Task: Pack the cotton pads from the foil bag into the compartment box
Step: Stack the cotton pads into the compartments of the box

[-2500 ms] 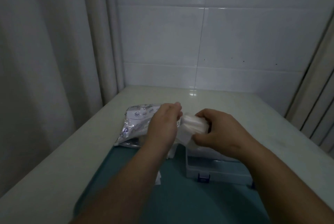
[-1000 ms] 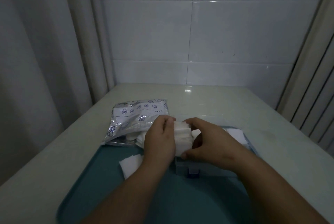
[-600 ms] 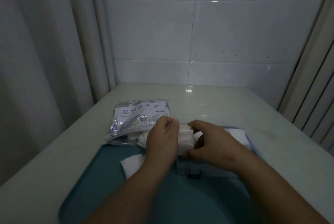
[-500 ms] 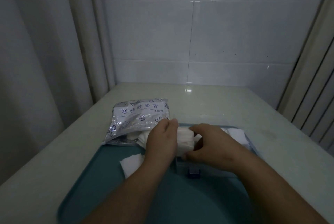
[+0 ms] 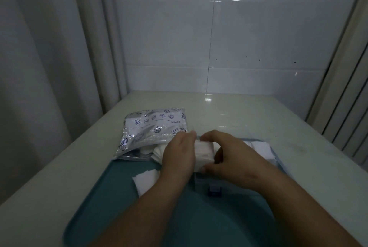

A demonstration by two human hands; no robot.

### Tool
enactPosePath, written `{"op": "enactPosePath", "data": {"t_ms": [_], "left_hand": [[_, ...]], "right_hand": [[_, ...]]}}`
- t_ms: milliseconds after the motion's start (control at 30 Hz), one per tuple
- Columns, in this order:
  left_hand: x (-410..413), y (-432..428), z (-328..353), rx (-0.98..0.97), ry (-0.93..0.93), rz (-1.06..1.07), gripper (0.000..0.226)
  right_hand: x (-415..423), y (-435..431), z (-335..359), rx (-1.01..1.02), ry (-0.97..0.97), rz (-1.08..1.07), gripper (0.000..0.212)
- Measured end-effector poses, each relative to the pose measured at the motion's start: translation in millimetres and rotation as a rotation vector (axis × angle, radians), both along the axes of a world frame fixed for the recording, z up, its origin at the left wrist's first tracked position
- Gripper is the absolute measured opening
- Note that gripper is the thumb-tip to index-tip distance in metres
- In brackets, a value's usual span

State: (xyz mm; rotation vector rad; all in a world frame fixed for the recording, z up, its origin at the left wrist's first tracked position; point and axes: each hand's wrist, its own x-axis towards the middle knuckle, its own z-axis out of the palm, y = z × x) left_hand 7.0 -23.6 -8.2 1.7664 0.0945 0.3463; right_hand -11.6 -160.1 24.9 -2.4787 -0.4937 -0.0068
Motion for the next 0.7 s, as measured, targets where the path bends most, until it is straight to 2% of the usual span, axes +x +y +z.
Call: {"op": "enactPosePath", "data": {"t_ms": [133, 200, 333, 400, 567, 633, 700], "left_hand": [[0.2, 0.3, -3.9, 0.0, -0.003, 0.024, 0.02], [1.6, 1.4, -5.1, 0.032, -0.007, 0.028, 0.02], [4.8, 3.6, -5.6, 0.215, -0.015, 0.003, 0.023], [2.9, 2.9, -3.6, 0.181, -0.012, -0.001, 0.025], [0.7, 3.2, -3.7, 0.121, -0.016, 0.011, 0.026], [1.1, 3.8, -3.5, 0.091, -0.051, 0.029, 0.026], [-0.1, 3.6, -2.0, 0.027, -0.103, 0.035, 0.025]], "right_hand": [[2.6, 1.6, -4.3, 0.06, 0.032, -0.007, 0.087], [5.6, 1.1, -7.2, 0.067, 0.025, -0.004, 0.08], [8.9, -0.1, -11.3, 0.072, 0.012, -0.029, 0.058], [9.0, 0.0, -12.1, 0.094, 0.012, -0.023, 0.054], [8.6, 0.3, -11.7, 0.088, 0.027, -0.007, 0.059], [8.0, 0.1, -10.3, 0.088, 0.011, -0.025, 0.055], [8.8, -1.0, -8.9, 0.173, 0.01, -0.032, 0.048]]}}
